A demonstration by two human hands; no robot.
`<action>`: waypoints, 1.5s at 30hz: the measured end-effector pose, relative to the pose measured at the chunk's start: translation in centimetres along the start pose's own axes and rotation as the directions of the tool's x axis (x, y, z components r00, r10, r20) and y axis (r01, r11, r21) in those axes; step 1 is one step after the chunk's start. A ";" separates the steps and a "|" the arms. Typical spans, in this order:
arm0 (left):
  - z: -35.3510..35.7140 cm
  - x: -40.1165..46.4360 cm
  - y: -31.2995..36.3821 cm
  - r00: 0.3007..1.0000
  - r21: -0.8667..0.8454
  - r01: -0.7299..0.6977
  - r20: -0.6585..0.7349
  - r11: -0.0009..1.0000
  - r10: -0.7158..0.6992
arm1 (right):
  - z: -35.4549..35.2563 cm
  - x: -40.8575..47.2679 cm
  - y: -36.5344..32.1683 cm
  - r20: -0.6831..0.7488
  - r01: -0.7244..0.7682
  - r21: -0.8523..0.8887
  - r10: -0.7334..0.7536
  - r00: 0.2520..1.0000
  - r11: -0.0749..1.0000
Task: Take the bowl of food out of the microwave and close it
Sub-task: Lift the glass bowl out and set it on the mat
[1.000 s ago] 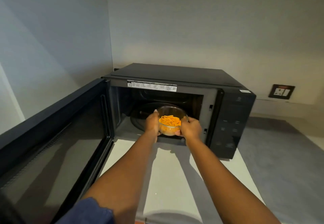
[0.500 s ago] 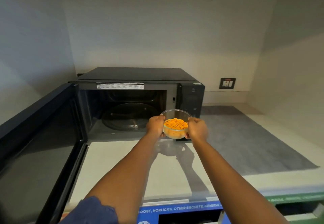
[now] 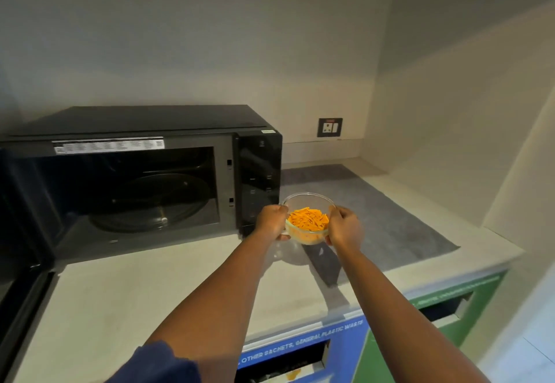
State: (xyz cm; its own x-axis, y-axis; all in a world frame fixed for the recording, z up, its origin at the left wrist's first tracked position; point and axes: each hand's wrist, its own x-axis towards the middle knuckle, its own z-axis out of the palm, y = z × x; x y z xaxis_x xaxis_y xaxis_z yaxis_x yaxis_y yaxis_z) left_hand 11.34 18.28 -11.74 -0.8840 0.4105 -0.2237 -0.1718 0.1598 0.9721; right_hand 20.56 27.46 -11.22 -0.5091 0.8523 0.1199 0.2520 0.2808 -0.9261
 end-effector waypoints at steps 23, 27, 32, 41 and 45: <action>12.7 9.9 -3.1 0.996 0.085 0.076 0.048 0.993 -0.080 | -1.9 13.4 9.1 0.048 -0.137 -0.093 0.141 0.989 0.986; 13.2 11.2 -3.2 0.996 0.092 0.086 -0.004 0.992 -0.086 | -1.3 14.6 9.3 0.041 -0.141 -0.072 0.144 0.989 0.987; 13.4 12.3 -3.9 0.994 0.088 0.107 -0.018 0.990 -0.106 | -0.7 15.4 9.9 0.053 -0.144 -0.081 0.149 0.987 0.986; 13.0 12.9 -4.4 0.995 0.106 0.096 0.014 0.990 -0.098 | 0.0 15.5 10.2 0.069 -0.168 -0.088 0.174 0.982 0.982; 9.7 11.6 -3.5 0.999 0.157 0.054 -0.002 0.986 -0.054 | 0.9 13.4 8.0 0.136 -0.113 -0.096 0.126 0.983 0.989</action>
State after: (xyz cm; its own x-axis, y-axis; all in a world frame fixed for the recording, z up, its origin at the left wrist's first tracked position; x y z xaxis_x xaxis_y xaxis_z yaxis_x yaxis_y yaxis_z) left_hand 5.88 31.25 -18.42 -0.8745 0.3991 -0.2756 -0.1485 0.3207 0.9355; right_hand 15.04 40.69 -17.33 -0.5808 0.8127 -0.0472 0.3859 0.2238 -0.8950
